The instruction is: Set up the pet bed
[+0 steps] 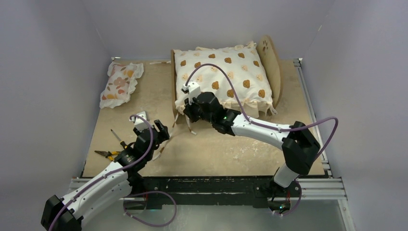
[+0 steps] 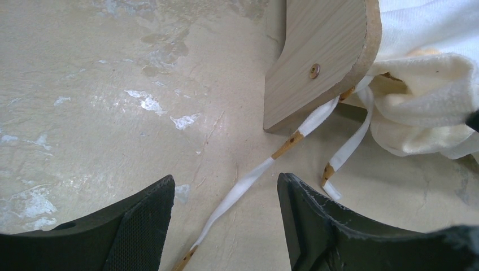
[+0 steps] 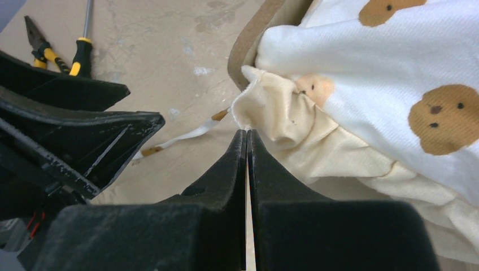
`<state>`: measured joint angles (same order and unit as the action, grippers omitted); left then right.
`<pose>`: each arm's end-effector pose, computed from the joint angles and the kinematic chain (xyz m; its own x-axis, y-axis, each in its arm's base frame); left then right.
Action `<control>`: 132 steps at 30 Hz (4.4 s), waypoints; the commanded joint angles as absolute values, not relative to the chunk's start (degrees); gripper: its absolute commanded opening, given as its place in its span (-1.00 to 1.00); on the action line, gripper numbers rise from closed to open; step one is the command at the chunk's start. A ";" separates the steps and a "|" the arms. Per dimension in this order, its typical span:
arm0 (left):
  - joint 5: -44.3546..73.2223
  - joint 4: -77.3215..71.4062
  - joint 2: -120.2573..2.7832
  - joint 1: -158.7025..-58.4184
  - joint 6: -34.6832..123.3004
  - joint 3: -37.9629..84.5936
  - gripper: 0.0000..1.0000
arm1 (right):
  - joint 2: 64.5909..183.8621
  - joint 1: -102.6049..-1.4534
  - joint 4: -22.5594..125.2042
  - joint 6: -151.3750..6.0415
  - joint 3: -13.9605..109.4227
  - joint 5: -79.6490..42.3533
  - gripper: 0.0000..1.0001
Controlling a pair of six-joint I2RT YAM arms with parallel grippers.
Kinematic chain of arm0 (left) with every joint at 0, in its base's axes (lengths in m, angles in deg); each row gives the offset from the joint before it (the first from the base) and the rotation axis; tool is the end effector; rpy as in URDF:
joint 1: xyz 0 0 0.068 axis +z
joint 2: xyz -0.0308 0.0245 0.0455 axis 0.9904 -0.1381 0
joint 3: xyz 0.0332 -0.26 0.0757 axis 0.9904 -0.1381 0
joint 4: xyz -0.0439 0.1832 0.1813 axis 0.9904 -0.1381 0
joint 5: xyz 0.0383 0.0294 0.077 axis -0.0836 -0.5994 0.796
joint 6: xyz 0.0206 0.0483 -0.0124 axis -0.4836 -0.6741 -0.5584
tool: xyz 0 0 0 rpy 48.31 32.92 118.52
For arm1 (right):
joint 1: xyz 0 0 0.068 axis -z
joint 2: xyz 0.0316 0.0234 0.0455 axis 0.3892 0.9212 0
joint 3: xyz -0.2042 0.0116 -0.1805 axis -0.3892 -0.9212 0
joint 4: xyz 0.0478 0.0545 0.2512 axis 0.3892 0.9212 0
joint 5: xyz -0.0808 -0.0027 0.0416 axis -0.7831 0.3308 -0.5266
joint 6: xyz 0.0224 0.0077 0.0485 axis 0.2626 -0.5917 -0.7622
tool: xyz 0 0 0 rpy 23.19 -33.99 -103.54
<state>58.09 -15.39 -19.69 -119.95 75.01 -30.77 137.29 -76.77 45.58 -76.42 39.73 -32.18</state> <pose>0.1305 -0.0754 0.2008 -0.3465 -0.4254 -0.8361 -0.1807 0.9048 -0.3855 0.2312 0.3104 0.2812 -0.3481 -0.1674 -0.9224 -0.6949 0.7065 0.1340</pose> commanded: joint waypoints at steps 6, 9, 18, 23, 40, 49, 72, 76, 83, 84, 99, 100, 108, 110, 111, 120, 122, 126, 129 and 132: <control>59.37 -14.15 -19.98 -119.51 73.86 -31.06 0.33 | 143.50 -80.37 47.38 -80.44 40.57 -21.33 -1.00; 59.39 -14.25 -19.98 -119.53 73.91 -31.01 0.33 | 146.96 -80.56 49.34 -79.95 42.44 -17.81 -0.93; 56.77 -14.07 -18.91 -119.55 73.64 -29.61 0.33 | 131.86 -80.47 51.69 -80.62 36.70 -33.45 -0.24; 52.91 -11.98 -21.87 -119.59 73.05 -27.14 0.33 | 128.01 -78.51 50.31 -83.47 33.12 -44.65 -0.03; 51.91 -9.92 -26.40 -119.56 72.58 -22.57 0.33 | 142.65 -73.79 34.61 -85.75 27.99 -29.69 -0.86; 52.29 -7.31 -30.93 -119.51 70.46 -17.92 0.33 | 126.62 -72.09 55.40 -81.09 32.40 -35.96 -0.10; 46.86 -8.82 -38.82 -119.59 67.40 -9.68 0.36 | 126.80 -26.38 60.89 -76.28 51.87 -46.72 0.59; 44.88 -9.15 -39.88 -119.57 66.82 -9.27 0.36 | 128.30 -26.53 59.17 -75.52 50.55 -42.79 0.51; 40.03 -8.54 -42.76 -119.58 66.58 -7.94 0.36 | 125.40 -33.46 57.54 -78.64 44.32 -37.51 0.41; 39.42 -8.43 -43.13 -119.67 66.62 -7.78 0.36 | 124.87 -35.43 57.14 -79.80 43.70 -37.49 0.41; 32.08 -5.95 -47.02 -120.40 68.52 -7.33 0.36 | 130.36 -55.17 45.13 -85.98 46.46 -26.56 0.50; 31.91 -5.94 -47.17 -120.46 68.70 -7.55 0.36 | 129.89 -55.29 44.77 -85.84 45.96 -26.48 0.50; 28.73 1.61 -48.83 -121.80 71.46 -11.13 0.36 | 115.07 -55.33 44.72 -83.35 30.84 -28.45 0.55; 28.06 3.55 -49.59 -122.63 72.32 -11.85 0.36 | 111.43 -55.33 45.06 -83.27 25.67 -30.41 0.55; 27.87 4.61 -50.05 -123.22 72.86 -12.07 0.36 | 109.77 -55.33 44.99 -83.26 22.89 -31.63 0.55; 41.42 15.34 -59.16 -135.93 79.13 -11.12 0.35 | 101.35 -55.19 41.39 -91.00 6.64 -47.28 0.57; 46.27 16.15 -62.54 -138.32 80.50 -9.58 0.34 | 101.15 -55.20 40.10 -92.57 4.68 -50.03 0.57; 55.16 19.02 -68.93 -141.41 82.97 -7.02 0.32 | 99.93 -55.24 37.28 -95.21 1.20 -53.00 0.57; 58.42 20.71 -74.41 -142.29 83.99 -4.94 0.25 | 99.01 -55.24 35.50 -95.82 -0.94 -53.56 0.58; 59.86 23.45 -77.99 -143.05 84.35 -3.33 0.15 | 99.69 -55.19 35.05 -96.29 -1.27 -53.70 0.59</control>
